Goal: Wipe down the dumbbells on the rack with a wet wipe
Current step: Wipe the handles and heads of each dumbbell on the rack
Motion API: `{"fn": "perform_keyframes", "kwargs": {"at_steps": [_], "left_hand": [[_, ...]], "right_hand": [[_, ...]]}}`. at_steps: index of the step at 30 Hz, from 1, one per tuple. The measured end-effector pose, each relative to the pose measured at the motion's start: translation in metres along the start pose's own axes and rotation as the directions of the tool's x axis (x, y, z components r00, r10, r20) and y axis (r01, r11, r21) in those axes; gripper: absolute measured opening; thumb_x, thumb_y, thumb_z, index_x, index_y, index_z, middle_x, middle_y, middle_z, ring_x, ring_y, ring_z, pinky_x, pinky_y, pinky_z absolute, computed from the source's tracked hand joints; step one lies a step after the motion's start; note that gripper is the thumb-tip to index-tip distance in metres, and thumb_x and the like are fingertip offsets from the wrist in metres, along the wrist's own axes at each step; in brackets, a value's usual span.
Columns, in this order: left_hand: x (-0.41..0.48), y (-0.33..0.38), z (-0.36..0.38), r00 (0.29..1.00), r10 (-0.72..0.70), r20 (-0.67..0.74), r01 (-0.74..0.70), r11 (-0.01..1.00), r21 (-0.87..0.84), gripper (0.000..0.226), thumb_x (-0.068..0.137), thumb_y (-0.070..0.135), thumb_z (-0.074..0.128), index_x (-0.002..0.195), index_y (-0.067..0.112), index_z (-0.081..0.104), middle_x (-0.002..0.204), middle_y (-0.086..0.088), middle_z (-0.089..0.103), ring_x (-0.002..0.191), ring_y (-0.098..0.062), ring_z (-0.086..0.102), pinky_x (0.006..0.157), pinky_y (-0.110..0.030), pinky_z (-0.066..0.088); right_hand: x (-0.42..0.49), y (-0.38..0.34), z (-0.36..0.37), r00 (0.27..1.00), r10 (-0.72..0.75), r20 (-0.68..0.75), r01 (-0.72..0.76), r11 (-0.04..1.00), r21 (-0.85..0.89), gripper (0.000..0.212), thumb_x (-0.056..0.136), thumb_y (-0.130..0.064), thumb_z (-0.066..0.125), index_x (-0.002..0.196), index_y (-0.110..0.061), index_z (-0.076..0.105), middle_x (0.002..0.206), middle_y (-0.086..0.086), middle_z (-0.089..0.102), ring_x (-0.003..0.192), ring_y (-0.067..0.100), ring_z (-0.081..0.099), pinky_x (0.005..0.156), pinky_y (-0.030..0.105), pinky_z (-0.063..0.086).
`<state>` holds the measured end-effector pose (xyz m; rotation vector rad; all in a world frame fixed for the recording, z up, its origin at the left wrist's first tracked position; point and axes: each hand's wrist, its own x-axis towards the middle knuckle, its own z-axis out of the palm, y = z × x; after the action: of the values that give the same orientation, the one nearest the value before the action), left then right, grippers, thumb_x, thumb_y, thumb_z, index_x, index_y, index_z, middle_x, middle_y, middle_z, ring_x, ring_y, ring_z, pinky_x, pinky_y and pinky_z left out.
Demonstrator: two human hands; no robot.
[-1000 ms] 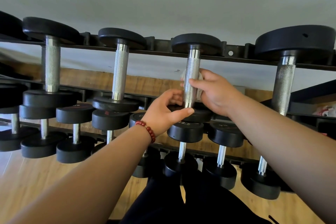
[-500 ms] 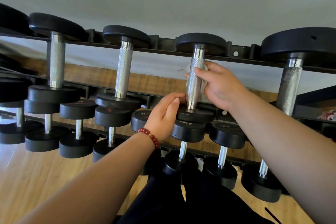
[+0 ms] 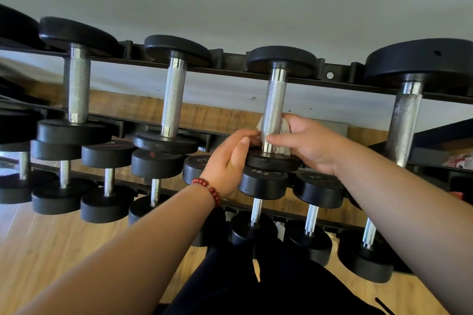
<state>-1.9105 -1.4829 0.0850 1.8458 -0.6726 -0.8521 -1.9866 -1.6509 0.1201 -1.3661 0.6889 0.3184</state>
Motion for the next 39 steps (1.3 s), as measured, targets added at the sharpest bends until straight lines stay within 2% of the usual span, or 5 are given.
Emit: {"fn": "perform_keyframes", "kwargs": {"at_steps": [6, 10, 23, 34, 39], "left_hand": [[-0.001, -0.005, 0.002, 0.999, 0.034, -0.028, -0.034, 0.999, -0.007, 0.042, 0.092, 0.049, 0.026, 0.123, 0.034, 0.049, 0.114, 0.007, 0.063, 0.112, -0.001, 0.055, 0.096, -0.011, 0.039], [0.000, -0.008, 0.001, 1.000, 0.028, 0.004, -0.028, 1.000, -0.004, 0.057, 0.091, 0.051, 0.026, 0.135, 0.021, 0.047, 0.116, 0.007, 0.064, 0.113, -0.002, 0.057, 0.098, -0.017, 0.042], [-0.001, -0.011, 0.003, 0.999, -0.011, -0.045, 0.012, 1.000, 0.027, 0.048, 0.095, 0.039, 0.027, 0.134, 0.019, 0.049, 0.123, 0.007, 0.059, 0.112, 0.004, 0.054, 0.094, -0.009, 0.041], [-0.002, -0.007, 0.003, 0.998, -0.028, -0.050, 0.030, 0.999, 0.021, 0.050, 0.094, 0.040, 0.026, 0.134, 0.020, 0.049, 0.128, 0.005, 0.057, 0.115, 0.004, 0.053, 0.096, -0.012, 0.042], [-0.003, -0.005, 0.003, 0.998, -0.051, -0.046, 0.052, 0.998, 0.033, 0.055, 0.094, 0.043, 0.024, 0.141, 0.022, 0.041, 0.128, 0.001, 0.056, 0.110, 0.017, 0.050, 0.082, 0.002, 0.037]], "right_hand": [[0.005, -0.007, -0.004, 1.000, 0.011, 0.007, -0.013, 0.975, 0.223, 0.040, 0.089, -0.002, 0.063, 0.127, -0.008, 0.055, 0.116, 0.013, 0.067, 0.103, 0.022, 0.067, 0.088, 0.033, 0.056], [-0.004, 0.001, -0.008, 0.998, 0.032, 0.060, -0.034, 0.999, 0.026, 0.042, 0.085, -0.002, 0.067, 0.125, -0.012, 0.057, 0.111, 0.008, 0.070, 0.104, 0.020, 0.067, 0.092, 0.034, 0.054], [-0.008, 0.007, -0.011, 0.999, -0.010, 0.043, 0.009, 1.000, 0.024, 0.038, 0.086, -0.005, 0.067, 0.121, -0.017, 0.058, 0.106, 0.001, 0.071, 0.096, 0.011, 0.069, 0.081, 0.021, 0.055], [-0.008, 0.005, -0.009, 0.999, -0.016, 0.033, 0.018, 0.996, -0.089, 0.032, 0.085, -0.005, 0.069, 0.112, -0.021, 0.061, 0.108, 0.003, 0.070, 0.101, 0.016, 0.067, 0.089, 0.028, 0.054], [0.007, -0.002, -0.002, 0.999, 0.013, 0.040, -0.010, 0.997, -0.080, 0.041, 0.084, -0.012, 0.073, 0.123, -0.015, 0.059, 0.114, 0.006, 0.069, 0.108, 0.021, 0.065, 0.099, 0.041, 0.050]]}}
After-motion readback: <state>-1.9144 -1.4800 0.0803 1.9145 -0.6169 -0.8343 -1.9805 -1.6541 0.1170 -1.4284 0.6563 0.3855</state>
